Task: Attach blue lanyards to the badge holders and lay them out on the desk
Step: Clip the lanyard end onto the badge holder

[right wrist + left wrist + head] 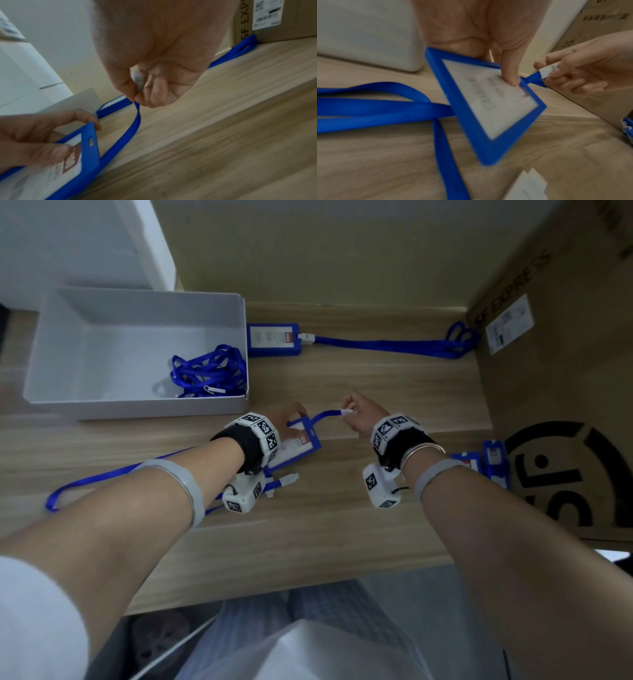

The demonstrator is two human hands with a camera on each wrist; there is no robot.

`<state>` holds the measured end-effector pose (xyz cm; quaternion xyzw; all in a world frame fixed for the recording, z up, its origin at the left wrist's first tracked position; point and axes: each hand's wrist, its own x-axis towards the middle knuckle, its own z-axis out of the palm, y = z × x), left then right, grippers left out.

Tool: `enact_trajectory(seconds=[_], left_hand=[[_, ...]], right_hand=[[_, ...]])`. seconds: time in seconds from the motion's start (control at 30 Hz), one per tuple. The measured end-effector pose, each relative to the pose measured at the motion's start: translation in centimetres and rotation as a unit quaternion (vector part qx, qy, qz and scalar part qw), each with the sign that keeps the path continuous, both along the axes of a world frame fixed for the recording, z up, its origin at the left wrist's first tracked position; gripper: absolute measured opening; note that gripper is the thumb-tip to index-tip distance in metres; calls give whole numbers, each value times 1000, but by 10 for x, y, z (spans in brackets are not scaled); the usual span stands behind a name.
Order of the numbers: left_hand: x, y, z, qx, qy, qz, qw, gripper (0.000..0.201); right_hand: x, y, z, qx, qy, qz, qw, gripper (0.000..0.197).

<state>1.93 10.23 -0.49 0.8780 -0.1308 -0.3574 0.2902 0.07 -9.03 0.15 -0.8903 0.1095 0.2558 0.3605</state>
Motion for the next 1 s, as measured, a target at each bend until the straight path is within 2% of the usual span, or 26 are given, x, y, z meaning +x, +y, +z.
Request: enact_trajectory(seconds=[0.1, 0.17, 0.2, 0.27, 0.37, 0.43, 0.5, 0.6, 0.87, 1.0], left_hand=[[1, -1, -1, -28, -32, 21, 999, 29], [2, -1, -5, -49, -43, 40, 997, 30], [3, 0, -6, -52, -48, 45, 996, 30], [4, -1, -4, -46, -56, 35, 997, 22], [5, -3, 0, -61, -55, 4, 997, 6], [7, -4, 0, -64, -44, -18, 997, 15], [8, -7, -1, -63, -32, -28, 997, 21], [9, -13, -1, -40, -26, -27, 999, 27], [10, -14, -11, -5, 0, -45, 999, 24], [11, -14, -11, -50, 13, -26, 998, 22]], right_hand=[[-1, 0, -1, 19, -21, -23, 999, 22], [-1, -1, 1, 13, -24, -12, 1000, 28], [0, -1, 2, 10, -19, 1, 1000, 27], [3, 1, 0, 8, 2, 8, 1000, 10], [5, 4, -1, 24, 23, 5, 999, 20], [3, 4, 2, 44, 28, 17, 999, 8], [1, 2, 5, 17, 16, 71, 997, 20], [2, 4, 7, -8, 6, 110, 994, 23], [5, 11, 2, -6, 7, 115, 993, 18], [5, 9, 2, 15, 2, 113, 993, 16]])
